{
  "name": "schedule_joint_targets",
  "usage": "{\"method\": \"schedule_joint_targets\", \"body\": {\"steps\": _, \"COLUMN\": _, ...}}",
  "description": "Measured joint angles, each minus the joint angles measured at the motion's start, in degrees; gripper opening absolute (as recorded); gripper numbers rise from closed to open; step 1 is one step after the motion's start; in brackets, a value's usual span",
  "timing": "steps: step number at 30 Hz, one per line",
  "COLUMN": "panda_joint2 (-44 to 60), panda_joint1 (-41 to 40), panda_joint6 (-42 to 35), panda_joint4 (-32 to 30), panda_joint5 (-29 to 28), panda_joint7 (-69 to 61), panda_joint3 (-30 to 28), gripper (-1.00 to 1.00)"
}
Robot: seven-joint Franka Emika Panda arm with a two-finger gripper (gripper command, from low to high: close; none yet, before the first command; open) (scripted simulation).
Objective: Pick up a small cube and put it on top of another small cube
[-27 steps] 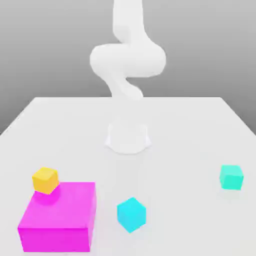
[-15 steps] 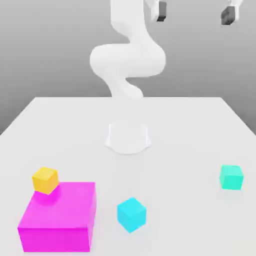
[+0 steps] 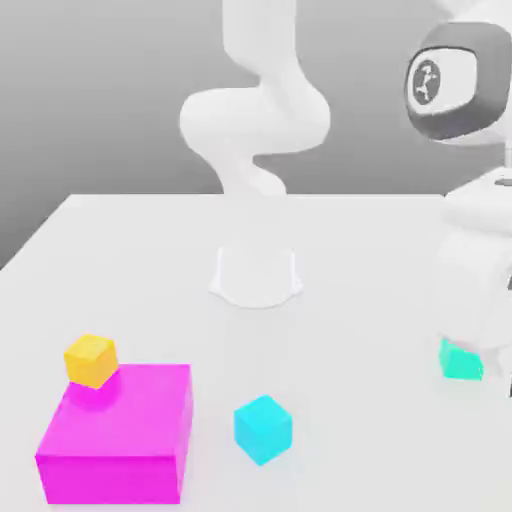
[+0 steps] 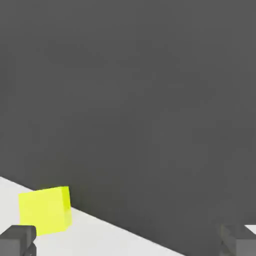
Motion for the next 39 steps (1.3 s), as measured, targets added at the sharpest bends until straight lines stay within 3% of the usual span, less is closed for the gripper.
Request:
{"method": "schedule_joint_targets", "body": {"steps": 10, "panda_joint2": 20.82, "panda_joint1": 5.94, "panda_joint6": 6.13, "panda_joint4": 5.28, "panda_joint5": -3.73, "panda_joint7": 1.82, "panda_joint3": -0.46, "gripper": 0.00}}
{"method": "schedule_joint_targets", "body": {"steps": 11, "panda_joint2": 22.48, "panda_joint1": 6.33, "panda_joint6": 7.34, "panda_joint4": 5.67, "panda_joint5": -4.09, "panda_joint7": 2.04, "panda_joint3": -0.91, "gripper": -1.00}}
{"method": "schedule_joint_targets", "body": {"steps": 17, "panda_joint2": 23.30, "panda_joint1": 6.54, "panda_joint6": 7.96, "panda_joint4": 5.87, "panda_joint5": -4.09, "panda_joint7": 2.02, "panda_joint3": -1.16, "gripper": -1.00}}
{"method": "schedule_joint_targets", "body": {"steps": 22, "panda_joint2": 15.86, "panda_joint1": 5.47, "panda_joint6": 2.86, "panda_joint4": 3.54, "panda_joint5": -1.96, "panda_joint7": 0.52, "panda_joint3": 0.78, "gripper": -1.00}}
{"method": "schedule_joint_targets", "body": {"steps": 31, "panda_joint2": 0.46, "panda_joint1": 7.12, "panda_joint6": 5.37, "panda_joint4": -14.41, "panda_joint5": 1.49, "panda_joint7": -4.21, "panda_joint3": 9.05, "gripper": -1.00}}
{"method": "schedule_joint_targets", "body": {"steps": 39, "panda_joint2": -14.13, "panda_joint1": 10.97, "panda_joint6": 8.55, "panda_joint4": -31.10, "panda_joint5": 9.43, "panda_joint7": -11.99, "panda_joint3": 15.47, "gripper": -1.00}}
